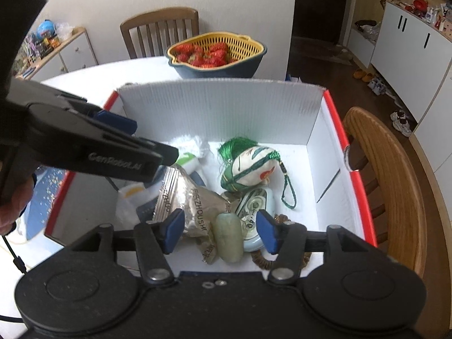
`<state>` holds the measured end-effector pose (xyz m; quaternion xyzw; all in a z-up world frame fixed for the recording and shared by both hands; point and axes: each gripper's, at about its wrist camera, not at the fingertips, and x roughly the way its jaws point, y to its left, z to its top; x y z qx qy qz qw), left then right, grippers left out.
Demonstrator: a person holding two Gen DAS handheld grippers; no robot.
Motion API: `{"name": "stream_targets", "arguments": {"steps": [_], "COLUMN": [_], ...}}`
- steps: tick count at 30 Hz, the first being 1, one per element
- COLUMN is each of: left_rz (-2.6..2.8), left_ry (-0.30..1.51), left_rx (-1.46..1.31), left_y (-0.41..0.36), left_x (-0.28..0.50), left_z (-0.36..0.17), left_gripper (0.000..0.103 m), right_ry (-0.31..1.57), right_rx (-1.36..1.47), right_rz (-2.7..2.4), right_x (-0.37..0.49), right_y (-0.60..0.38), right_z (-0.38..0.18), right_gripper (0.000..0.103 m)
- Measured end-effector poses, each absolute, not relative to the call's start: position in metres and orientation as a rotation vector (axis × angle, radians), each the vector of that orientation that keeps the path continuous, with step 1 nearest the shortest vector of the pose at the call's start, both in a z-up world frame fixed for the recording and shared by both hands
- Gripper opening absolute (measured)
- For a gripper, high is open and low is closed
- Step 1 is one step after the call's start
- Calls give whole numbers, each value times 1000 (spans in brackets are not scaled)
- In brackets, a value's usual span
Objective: Organize objects
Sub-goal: 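Open both tools to drop the bead bag and cylinder into the shoebox, then withdraw both tools from the shoebox toward the yellow box and red horse keychain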
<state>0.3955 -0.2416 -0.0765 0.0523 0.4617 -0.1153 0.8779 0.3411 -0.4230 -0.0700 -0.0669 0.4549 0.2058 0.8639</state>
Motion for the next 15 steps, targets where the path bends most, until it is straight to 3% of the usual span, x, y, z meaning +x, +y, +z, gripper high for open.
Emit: {"name": "stream_targets", "arguments": {"steps": [8,13,15], "left_rz": [-280,-304,-310], "left_ry": [905,855,836], "left_rx": [83,81,71], "left_y": [-231,-219,-213], "left_x": [367,344,335], "left_z": [-52,-38,-32], "left_gripper": [62,62,67], "right_ry": [905,876,864], "right_rx": [-84,-40,-29], "right_rz": [413,404,402], "right_x": [322,310,305], "right_y": [-427,-429,-427], "right_z": [-49,-35,-31], "right_gripper": [73,77,79]}}
